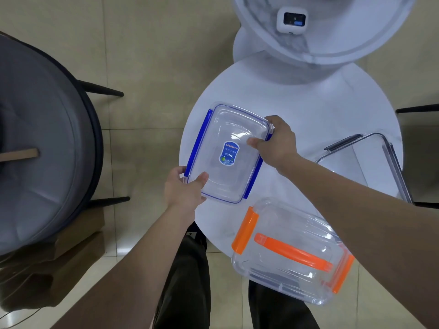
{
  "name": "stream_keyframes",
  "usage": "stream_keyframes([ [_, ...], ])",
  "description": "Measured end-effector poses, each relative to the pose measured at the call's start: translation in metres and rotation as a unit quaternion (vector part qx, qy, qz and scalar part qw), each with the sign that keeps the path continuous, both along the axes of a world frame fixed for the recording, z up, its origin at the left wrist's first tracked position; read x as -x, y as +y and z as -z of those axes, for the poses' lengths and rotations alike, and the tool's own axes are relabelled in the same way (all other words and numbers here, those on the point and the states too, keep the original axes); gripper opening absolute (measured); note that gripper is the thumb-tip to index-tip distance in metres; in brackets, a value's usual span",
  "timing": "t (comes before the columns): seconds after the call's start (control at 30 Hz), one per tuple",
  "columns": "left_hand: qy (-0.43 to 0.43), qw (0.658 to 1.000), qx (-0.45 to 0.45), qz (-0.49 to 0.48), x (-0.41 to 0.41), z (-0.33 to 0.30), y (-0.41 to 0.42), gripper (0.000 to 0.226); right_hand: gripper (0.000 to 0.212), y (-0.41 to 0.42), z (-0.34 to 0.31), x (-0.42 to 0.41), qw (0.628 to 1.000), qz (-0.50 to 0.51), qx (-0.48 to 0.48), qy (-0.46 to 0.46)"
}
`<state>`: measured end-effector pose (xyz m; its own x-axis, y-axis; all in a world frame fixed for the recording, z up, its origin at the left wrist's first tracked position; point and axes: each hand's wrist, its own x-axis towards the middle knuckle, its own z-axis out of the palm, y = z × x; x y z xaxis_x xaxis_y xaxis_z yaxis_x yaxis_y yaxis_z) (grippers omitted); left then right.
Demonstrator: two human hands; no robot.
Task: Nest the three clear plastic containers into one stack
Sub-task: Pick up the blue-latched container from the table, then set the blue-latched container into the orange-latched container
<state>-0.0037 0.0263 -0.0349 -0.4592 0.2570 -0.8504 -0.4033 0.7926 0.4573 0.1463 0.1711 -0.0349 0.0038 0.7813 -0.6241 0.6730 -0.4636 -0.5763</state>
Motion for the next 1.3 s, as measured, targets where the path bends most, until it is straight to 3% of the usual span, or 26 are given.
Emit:
stream_keyframes([
  [0.27, 0.02, 0.998, -0.053, -0.034, 0.008, -0.006, 0.003, 0.056, 0.055, 0.003, -0.014, 0.003, 1.0, 0.006, -0.026, 0.006],
  [0.63, 0.053, 0.982, -0.17, -0.06, 0.013, -0.054, 0.011, 0.052, 0.039, -0.008, -0.059, -0.001, 0.988, 0.118, -0.045, 0.085],
  [0.8, 0.003, 0.98, -0.184, -0.078, 0.007, -0.077, 0.007, 0.046, 0.041, -0.019, -0.081, -0.011, 0.976, 0.182, -0.054, 0.103],
  [1.03, -0.1, 0.963, -0.248, -0.028, -0.011, -0.098, -0.007, 0.057, 0.036, -0.046, -0.106, -0.026, 0.961, 0.236, -0.043, 0.141],
  [1.3, -0.08, 0.966, -0.246, -0.007, -0.01, -0.099, -0.012, 0.053, 0.043, -0.059, -0.111, -0.044, 0.961, 0.234, -0.016, 0.143],
])
